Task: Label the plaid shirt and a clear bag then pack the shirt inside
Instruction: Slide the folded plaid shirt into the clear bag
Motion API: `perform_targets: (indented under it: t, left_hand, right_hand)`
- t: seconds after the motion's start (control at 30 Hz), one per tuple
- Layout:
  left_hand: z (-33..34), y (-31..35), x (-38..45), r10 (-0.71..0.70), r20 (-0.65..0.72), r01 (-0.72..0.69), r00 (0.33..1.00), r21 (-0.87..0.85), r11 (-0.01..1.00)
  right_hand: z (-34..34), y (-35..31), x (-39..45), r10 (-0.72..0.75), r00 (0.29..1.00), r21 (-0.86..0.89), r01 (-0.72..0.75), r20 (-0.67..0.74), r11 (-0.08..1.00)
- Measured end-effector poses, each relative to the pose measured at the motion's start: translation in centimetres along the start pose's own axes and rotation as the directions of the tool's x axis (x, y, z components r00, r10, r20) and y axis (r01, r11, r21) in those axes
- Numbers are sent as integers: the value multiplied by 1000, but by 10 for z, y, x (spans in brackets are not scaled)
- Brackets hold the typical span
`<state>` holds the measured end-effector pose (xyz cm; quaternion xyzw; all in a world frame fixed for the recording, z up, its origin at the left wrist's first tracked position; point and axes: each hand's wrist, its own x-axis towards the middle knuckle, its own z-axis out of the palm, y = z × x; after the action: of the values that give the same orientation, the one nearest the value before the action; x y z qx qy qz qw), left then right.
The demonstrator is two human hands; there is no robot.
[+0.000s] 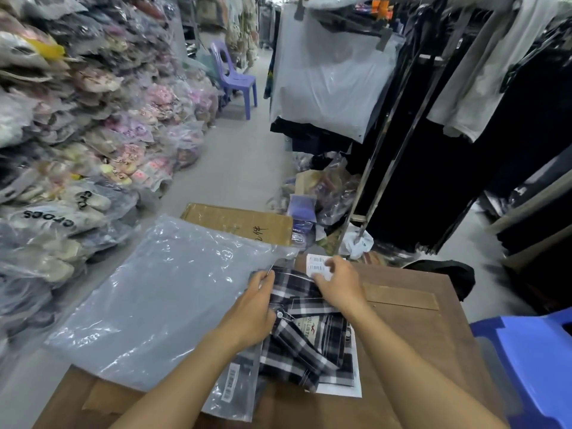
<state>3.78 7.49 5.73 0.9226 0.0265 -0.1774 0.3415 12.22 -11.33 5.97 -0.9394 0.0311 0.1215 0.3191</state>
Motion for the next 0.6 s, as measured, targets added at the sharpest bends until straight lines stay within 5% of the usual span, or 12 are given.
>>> perform_targets:
  t: [0.1,0.17,0.43,0.6]
  left_hand:
    - [3,6,5,-12,17,11,1000,28,1000]
    - [5,9,7,-22,33,21,999,48,999]
    - [8,13,8,-44,74,40,996,47,998]
    - [2,14,3,-29,54,29,998,7,1000]
  right_hand:
    - [-11,27,-4,285,944,32,-294,166,955]
    - [-11,43,-3,330,903,110,-370,275,922]
    - [-12,54,-20,375,767,253,-558,521,790]
    - [-25,40,-30,220,712,392,-586,667,709]
